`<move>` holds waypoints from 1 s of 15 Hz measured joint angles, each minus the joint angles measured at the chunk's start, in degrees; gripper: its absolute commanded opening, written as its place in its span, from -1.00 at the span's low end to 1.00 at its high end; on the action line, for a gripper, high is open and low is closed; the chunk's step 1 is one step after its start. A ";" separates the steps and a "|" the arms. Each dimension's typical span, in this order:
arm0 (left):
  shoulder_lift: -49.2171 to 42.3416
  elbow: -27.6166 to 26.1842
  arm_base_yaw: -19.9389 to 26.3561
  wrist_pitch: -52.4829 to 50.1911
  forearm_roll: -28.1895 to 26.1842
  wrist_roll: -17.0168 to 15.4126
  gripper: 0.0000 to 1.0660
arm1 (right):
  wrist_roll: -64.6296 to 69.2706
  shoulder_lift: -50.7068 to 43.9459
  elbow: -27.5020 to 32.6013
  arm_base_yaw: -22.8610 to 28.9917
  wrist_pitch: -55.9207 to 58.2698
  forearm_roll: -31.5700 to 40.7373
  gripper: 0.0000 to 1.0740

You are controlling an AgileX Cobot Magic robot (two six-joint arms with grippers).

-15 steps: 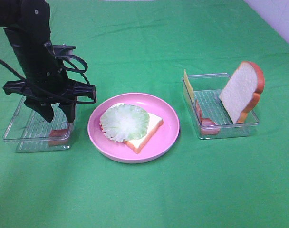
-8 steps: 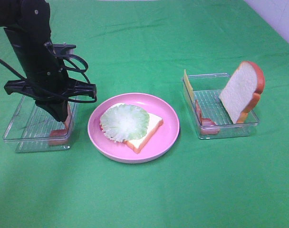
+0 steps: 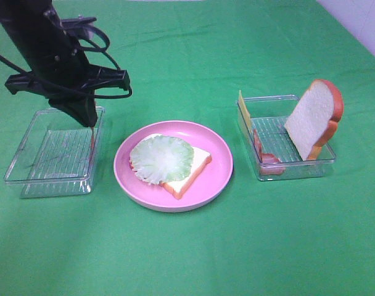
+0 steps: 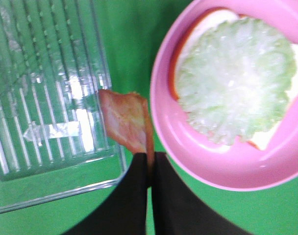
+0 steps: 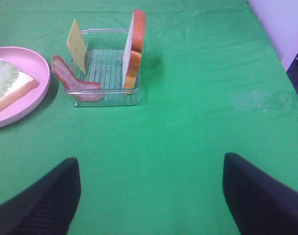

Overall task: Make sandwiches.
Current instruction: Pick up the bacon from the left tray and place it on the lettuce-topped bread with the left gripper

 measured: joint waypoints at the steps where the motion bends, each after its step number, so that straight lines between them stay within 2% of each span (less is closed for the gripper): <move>1: -0.57 -0.06 0.00 -0.63 -1.78 1.20 -1.00 | 0.00 0.00 0.00 0.00 0.00 0.00 0.41; 3: -1.43 -0.06 0.00 -2.75 -10.31 7.16 -1.00 | 0.00 0.00 0.00 0.00 0.00 0.00 0.41; 4: -1.09 -0.06 -0.69 -4.98 -20.80 15.36 -1.00 | 0.00 0.00 0.00 0.00 0.00 0.00 0.41; 5: -0.74 -0.06 -1.38 -5.96 -26.81 19.71 -1.00 | 0.00 0.00 0.00 0.00 0.00 0.00 0.41; 6: -0.46 -0.06 -1.72 -6.02 -29.62 21.37 -1.00 | 0.00 0.00 0.00 0.00 0.00 0.00 0.41; 8: 1.15 -0.06 -2.98 -6.13 -37.47 28.07 -1.00 | 0.00 0.00 0.00 0.00 0.00 0.00 0.41; 9: 2.12 -0.06 -3.27 -6.30 -38.85 29.91 -1.00 | 0.00 0.00 0.00 0.00 0.00 0.06 0.41; 11: 4.70 -0.06 -3.38 -7.33 -38.50 30.94 -1.00 | 0.00 0.00 0.00 0.00 0.00 0.06 0.41; 15: 8.31 -0.06 -3.38 -10.71 -30.48 31.34 -1.00 | 0.00 0.00 0.00 0.00 0.00 0.06 0.41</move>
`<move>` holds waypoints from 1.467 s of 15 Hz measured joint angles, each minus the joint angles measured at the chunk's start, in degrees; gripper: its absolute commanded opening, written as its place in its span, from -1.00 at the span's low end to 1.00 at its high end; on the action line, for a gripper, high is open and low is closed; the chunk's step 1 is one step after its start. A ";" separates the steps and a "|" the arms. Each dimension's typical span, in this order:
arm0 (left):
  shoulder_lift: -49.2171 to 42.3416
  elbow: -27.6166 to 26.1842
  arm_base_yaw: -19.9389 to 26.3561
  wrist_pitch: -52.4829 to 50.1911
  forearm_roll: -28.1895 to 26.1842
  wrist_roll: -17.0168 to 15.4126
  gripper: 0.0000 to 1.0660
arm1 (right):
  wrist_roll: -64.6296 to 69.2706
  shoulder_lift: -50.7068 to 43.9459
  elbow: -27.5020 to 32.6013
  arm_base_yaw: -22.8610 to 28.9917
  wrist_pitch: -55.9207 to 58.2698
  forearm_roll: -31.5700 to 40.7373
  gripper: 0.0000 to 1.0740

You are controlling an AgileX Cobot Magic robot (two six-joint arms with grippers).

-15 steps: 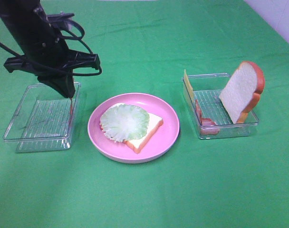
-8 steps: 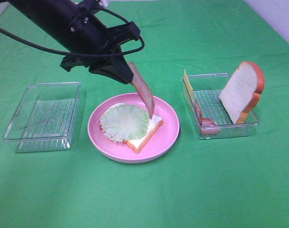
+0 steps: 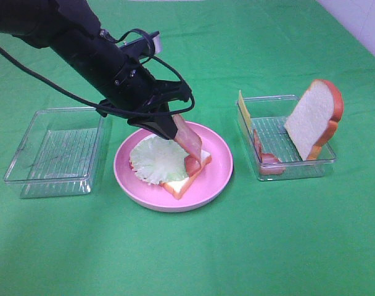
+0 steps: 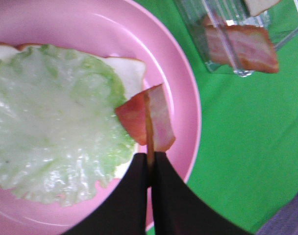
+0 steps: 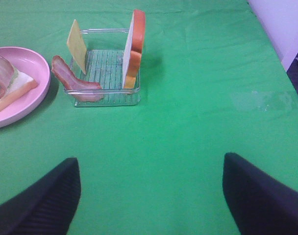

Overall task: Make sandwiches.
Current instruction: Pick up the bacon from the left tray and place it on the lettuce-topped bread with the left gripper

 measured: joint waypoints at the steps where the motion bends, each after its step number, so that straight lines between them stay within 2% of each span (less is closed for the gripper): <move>1: 0.06 0.00 0.00 -0.97 2.81 0.00 -1.00 | 0.00 0.00 0.00 0.00 0.00 0.00 0.41; 2: 0.06 0.00 0.00 -2.23 7.22 0.00 -1.00 | 0.00 0.00 0.00 0.00 0.00 0.06 0.41; 4: 0.06 0.00 0.00 -2.52 11.46 -0.74 -1.00 | 0.00 0.00 0.00 0.00 0.00 0.23 0.41; 7: 0.06 0.00 0.00 -3.55 17.59 -6.53 -1.00 | 0.00 0.00 0.00 0.00 0.00 0.23 0.41; 9: 0.06 0.00 0.00 -5.67 18.62 -9.57 -1.00 | 0.00 0.00 0.00 0.00 0.00 0.23 0.41; 13: 0.06 0.00 0.00 -6.99 18.74 -11.34 -1.00 | 0.00 0.00 0.00 0.00 0.00 0.34 0.41; 15: 0.06 0.00 0.00 -7.79 18.85 -14.95 -1.00 | 0.00 0.00 0.00 0.00 0.00 0.34 0.41; 18: 0.06 0.00 0.00 -8.08 19.60 -18.62 -0.99 | 0.00 0.00 0.00 0.00 0.00 0.34 0.41; 22: 0.06 0.00 0.00 -7.91 23.38 -24.01 -0.99 | 0.00 0.00 0.00 0.00 0.00 0.34 0.41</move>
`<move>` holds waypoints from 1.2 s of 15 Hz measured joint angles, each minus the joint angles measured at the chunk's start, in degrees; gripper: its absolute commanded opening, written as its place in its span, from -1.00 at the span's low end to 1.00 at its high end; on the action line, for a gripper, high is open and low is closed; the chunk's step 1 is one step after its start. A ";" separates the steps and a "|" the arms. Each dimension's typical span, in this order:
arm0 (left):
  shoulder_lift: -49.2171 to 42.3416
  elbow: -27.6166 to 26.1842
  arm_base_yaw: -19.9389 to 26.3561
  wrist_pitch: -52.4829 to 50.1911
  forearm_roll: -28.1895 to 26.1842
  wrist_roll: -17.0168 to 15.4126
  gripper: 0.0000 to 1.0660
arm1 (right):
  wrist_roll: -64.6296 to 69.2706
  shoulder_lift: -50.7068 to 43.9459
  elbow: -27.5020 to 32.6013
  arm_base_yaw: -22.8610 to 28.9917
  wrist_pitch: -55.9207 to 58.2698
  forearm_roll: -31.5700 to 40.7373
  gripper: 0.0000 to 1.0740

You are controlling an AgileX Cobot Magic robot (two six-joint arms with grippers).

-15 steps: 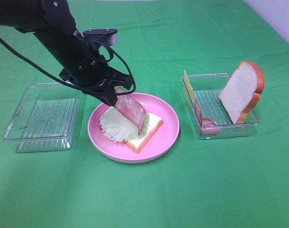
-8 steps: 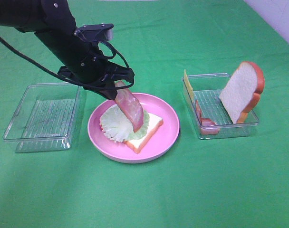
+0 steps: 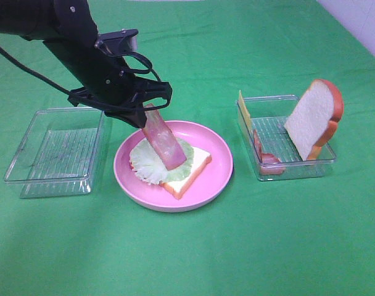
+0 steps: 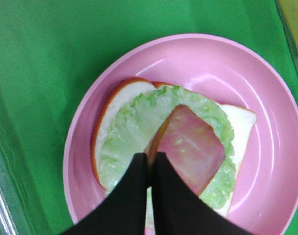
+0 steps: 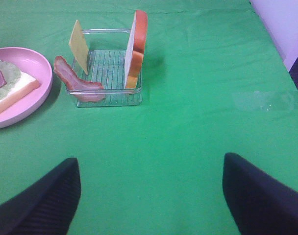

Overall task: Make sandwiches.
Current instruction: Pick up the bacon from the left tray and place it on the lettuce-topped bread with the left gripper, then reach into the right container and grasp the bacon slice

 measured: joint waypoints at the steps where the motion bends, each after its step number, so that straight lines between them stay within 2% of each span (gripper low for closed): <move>1: 0.00 0.00 -0.06 0.06 0.69 -1.32 -0.97 | 0.00 0.00 0.00 0.00 0.00 0.00 0.41; 3: 0.00 0.00 -0.34 0.06 0.80 -1.55 -0.92 | 0.00 0.00 0.00 0.00 0.00 0.00 0.41; 4: 0.00 0.00 -1.26 0.06 0.69 -1.66 -0.78 | 0.00 0.00 0.00 0.00 0.00 0.00 0.41; 8: 0.00 0.00 -2.64 0.11 0.69 -1.83 -0.73 | 0.00 0.00 0.00 0.00 0.00 0.00 0.41; 9: 0.00 0.00 -2.64 0.11 0.69 -1.83 -0.64 | 0.00 0.00 0.00 0.00 0.00 0.00 0.41; 10: 0.00 0.00 -2.64 0.17 0.69 -1.83 -0.44 | 0.00 0.00 0.00 0.00 0.00 0.00 0.41; 11: 0.00 0.00 -2.69 0.29 0.80 -1.83 -0.12 | 0.00 0.00 0.00 0.00 0.00 0.00 0.41; 13: 0.00 -0.97 -2.69 2.12 1.26 -1.49 0.73 | 0.00 0.00 0.00 0.00 0.00 0.00 0.41; 14: 0.00 -2.18 -2.69 3.15 1.32 -0.74 0.82 | 0.00 0.00 0.00 0.00 0.00 0.00 0.41; 18: -1.49 -7.73 -2.69 7.56 3.27 2.58 0.81 | 0.00 0.00 0.00 0.00 0.00 0.06 0.41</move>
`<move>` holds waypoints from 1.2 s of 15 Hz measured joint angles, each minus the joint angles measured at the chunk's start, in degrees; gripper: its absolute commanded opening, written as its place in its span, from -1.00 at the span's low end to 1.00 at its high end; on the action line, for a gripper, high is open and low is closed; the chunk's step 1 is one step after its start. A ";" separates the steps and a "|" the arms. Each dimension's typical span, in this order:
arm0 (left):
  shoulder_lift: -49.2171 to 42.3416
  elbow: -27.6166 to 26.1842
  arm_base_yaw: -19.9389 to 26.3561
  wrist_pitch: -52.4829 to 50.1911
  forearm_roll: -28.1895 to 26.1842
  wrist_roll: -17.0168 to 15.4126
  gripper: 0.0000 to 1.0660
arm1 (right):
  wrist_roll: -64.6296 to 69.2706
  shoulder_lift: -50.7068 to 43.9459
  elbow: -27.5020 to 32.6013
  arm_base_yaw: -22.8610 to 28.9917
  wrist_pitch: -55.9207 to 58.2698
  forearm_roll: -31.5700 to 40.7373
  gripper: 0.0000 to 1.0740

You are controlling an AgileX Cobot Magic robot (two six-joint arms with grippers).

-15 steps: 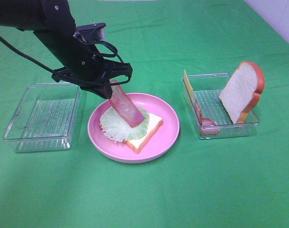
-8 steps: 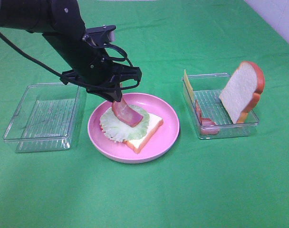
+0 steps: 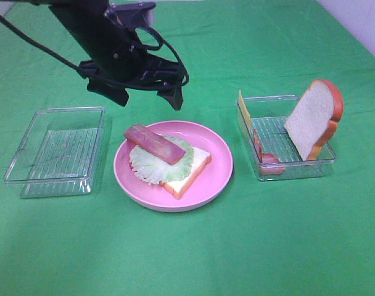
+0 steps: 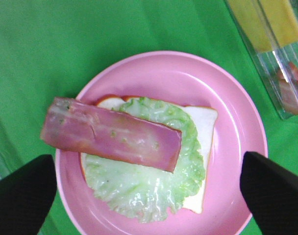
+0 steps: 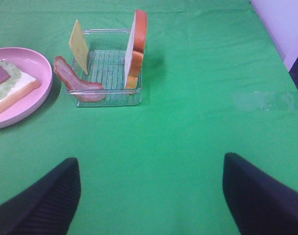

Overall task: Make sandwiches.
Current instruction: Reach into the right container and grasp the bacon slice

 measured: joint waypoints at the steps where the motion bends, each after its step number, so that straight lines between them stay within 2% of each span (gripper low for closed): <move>1: -1.20 -2.06 -0.06 2.06 1.78 0.80 0.81 | 0.00 0.00 0.00 0.00 0.00 0.00 0.41; 4: -6.30 -5.27 0.06 8.02 8.08 1.15 0.81 | 0.00 0.00 0.00 0.00 0.00 0.00 0.41; 7: -13.58 -5.44 0.06 16.50 15.01 0.69 0.81 | 0.00 0.00 0.00 0.00 0.00 0.00 0.41; 10: -22.57 -4.87 0.11 25.15 15.58 0.23 0.81 | 0.00 0.00 0.00 0.00 0.00 0.00 0.41; 13: -30.08 0.74 0.11 25.32 15.07 -0.06 0.81 | 0.00 0.00 0.00 0.00 0.00 0.00 0.41; 17: -44.92 17.25 0.11 25.55 14.73 -1.03 0.81 | 0.00 0.00 0.00 0.00 0.00 0.00 0.41; 18: -46.93 19.54 0.11 25.55 14.61 -1.15 0.81 | 0.00 0.00 0.00 0.00 0.00 0.00 0.41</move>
